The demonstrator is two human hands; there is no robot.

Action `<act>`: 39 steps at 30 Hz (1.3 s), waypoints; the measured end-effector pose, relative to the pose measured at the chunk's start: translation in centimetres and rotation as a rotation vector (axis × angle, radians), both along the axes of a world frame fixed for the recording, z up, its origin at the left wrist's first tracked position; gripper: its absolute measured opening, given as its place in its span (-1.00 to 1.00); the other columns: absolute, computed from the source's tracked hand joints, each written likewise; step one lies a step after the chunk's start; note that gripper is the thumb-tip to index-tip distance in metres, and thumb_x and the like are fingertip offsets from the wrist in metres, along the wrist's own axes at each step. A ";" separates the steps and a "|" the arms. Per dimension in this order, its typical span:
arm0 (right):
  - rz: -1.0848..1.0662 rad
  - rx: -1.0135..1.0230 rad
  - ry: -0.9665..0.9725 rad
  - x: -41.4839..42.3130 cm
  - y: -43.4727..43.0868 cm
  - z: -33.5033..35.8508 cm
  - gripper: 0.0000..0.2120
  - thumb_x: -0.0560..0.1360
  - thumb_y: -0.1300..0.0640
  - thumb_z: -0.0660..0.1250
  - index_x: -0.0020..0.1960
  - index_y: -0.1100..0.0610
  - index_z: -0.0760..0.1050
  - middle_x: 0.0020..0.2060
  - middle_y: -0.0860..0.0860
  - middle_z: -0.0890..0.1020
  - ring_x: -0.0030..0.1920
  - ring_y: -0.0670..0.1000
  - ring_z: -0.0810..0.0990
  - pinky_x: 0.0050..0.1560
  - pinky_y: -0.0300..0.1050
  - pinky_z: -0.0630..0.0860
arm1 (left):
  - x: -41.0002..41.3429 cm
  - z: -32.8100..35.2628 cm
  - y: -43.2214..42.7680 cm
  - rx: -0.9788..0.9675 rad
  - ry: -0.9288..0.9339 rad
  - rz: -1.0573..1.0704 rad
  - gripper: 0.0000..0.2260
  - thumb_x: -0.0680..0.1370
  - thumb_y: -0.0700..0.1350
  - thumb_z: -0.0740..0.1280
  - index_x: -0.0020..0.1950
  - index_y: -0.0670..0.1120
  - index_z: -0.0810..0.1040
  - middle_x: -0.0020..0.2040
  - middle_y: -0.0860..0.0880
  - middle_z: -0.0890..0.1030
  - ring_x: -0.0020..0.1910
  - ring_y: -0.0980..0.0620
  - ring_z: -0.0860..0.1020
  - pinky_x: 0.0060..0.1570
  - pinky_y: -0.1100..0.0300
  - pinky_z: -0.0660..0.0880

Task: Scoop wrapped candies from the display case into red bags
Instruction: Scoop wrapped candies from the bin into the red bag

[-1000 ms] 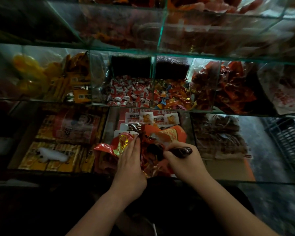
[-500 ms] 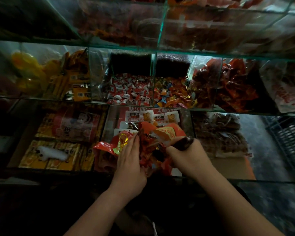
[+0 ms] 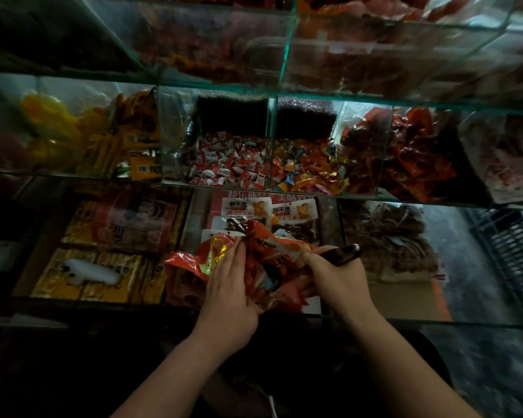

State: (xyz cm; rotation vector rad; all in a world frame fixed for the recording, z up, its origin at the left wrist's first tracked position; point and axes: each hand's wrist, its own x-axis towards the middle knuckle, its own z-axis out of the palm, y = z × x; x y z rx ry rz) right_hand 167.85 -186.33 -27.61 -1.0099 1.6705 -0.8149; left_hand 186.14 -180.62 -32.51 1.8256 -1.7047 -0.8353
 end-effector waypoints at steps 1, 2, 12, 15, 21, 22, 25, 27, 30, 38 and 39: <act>-0.006 0.006 -0.008 -0.1 0.1 -0.2 -0.90 0.45 0.15 0.46 -0.23 0.11 0.68 -0.34 0.20 0.71 -0.30 0.19 0.74 -0.27 0.24 0.70 | 0.0 0.0 0.0 0.004 -0.002 -0.002 -0.15 0.59 -0.06 0.35 0.67 0.07 -0.18 0.65 0.18 -0.14 0.62 0.18 -0.19 0.62 0.01 -0.09; -0.021 0.006 -0.039 -0.2 0.2 -0.3 -0.88 0.47 0.16 0.46 -0.24 0.08 0.70 -0.36 0.18 0.71 -0.33 0.17 0.74 -0.36 0.13 0.69 | 0.0 0.0 0.0 0.008 -0.002 -0.003 -0.14 0.59 -0.06 0.36 0.67 0.07 -0.18 0.65 0.19 -0.14 0.62 0.18 -0.19 0.62 0.03 -0.10; -0.260 -0.073 -0.342 -2.4 2.0 0.7 -0.71 0.56 0.22 0.39 -0.31 0.08 0.69 -0.35 0.24 0.71 -0.31 0.25 0.75 -0.39 -0.09 0.64 | -0.1 0.3 -0.4 0.006 0.015 0.046 -0.09 0.56 -0.10 0.41 0.67 0.13 -0.18 0.63 0.25 -0.11 0.57 0.27 -0.18 0.54 0.14 -0.12; -0.297 -0.121 -0.336 -3.0 2.7 0.7 -0.75 0.59 0.19 0.40 -0.27 0.17 0.65 -0.32 0.27 0.71 -0.26 0.27 0.76 -0.35 -0.06 0.66 | -0.3 0.7 -0.2 -0.041 -0.011 0.078 -0.14 0.56 -0.08 0.42 0.67 0.11 -0.10 0.64 0.21 -0.09 0.62 0.16 -0.15 0.59 0.04 -0.08; -0.347 -0.159 -0.346 -5.1 3.9 2.2 -0.76 0.61 0.16 0.38 -0.23 0.16 0.61 -0.38 0.17 0.71 -0.29 0.28 0.75 -0.38 -0.08 0.66 | -1.2 2.1 -0.4 -0.360 -0.044 -0.041 -0.58 0.55 -0.14 0.36 0.42 -0.03 0.47 0.41 0.11 0.41 0.44 0.14 0.36 0.45 0.04 0.40; -0.345 -0.179 -0.332 -5.4 4.1 2.6 -0.73 0.60 0.15 0.39 -0.27 0.12 0.64 -0.37 0.17 0.72 -0.29 0.28 0.75 -0.37 -0.07 0.66 | -1.6 2.2 -0.7 -0.294 -0.035 -0.083 -0.61 0.55 -0.10 0.34 0.39 -0.02 0.50 0.35 0.14 0.44 0.37 0.18 0.41 0.39 0.10 0.45; -0.349 -0.221 -0.336 -6.0 4.7 3.7 -0.78 0.59 0.09 0.43 -0.20 0.16 0.64 -0.31 0.21 0.72 -0.28 0.30 0.75 -0.34 -0.02 0.68 | -2.7 1.9 -2.0 -0.058 -0.163 -0.114 -0.51 0.62 0.06 0.31 0.53 0.00 0.38 0.50 0.07 0.34 0.50 0.05 0.31 0.48 0.15 0.28; -0.363 -0.228 -0.359 -6.3 4.9 4.2 -0.77 0.57 0.06 0.46 -0.17 0.20 0.63 -0.28 0.25 0.72 -0.27 0.31 0.75 -0.34 -0.02 0.68 | -3.3 1.7 -3.1 0.026 -0.257 -0.168 -0.46 0.65 0.13 0.23 0.60 0.00 0.28 0.57 0.03 0.28 0.54 0.00 0.25 0.51 0.09 0.21; -0.373 -0.248 -0.375 -6.7 5.2 4.8 -0.75 0.56 0.05 0.47 -0.21 0.19 0.64 -0.27 0.27 0.71 -0.28 0.32 0.75 -0.33 0.00 0.68 | -3.7 1.5 -4.3 0.083 -0.345 -0.237 -0.47 0.67 0.20 0.12 0.60 0.03 0.25 0.58 0.03 0.29 0.52 -0.03 0.29 0.46 0.03 0.27; -0.323 -0.263 -0.402 -6.6 5.8 5.5 -0.74 0.58 0.06 0.45 -0.27 0.09 0.68 -0.31 0.23 0.72 -0.27 0.32 0.75 -0.33 -0.03 0.68 | -3.8 1.0 -4.5 0.018 -0.258 -0.019 -0.63 0.70 0.05 0.15 0.51 0.06 0.27 0.47 -0.09 0.33 0.28 -0.19 0.51 0.13 -0.08 0.53; -0.319 -0.262 -0.399 -6.5 5.8 5.6 -0.74 0.58 0.06 0.44 -0.27 0.08 0.68 -0.32 0.22 0.72 -0.27 0.32 0.75 -0.33 -0.04 0.68 | -3.8 1.0 -4.2 -0.023 -0.225 -0.004 -0.69 0.70 0.02 0.17 0.45 0.07 0.34 0.44 -0.07 0.36 0.26 -0.17 0.52 0.11 -0.06 0.54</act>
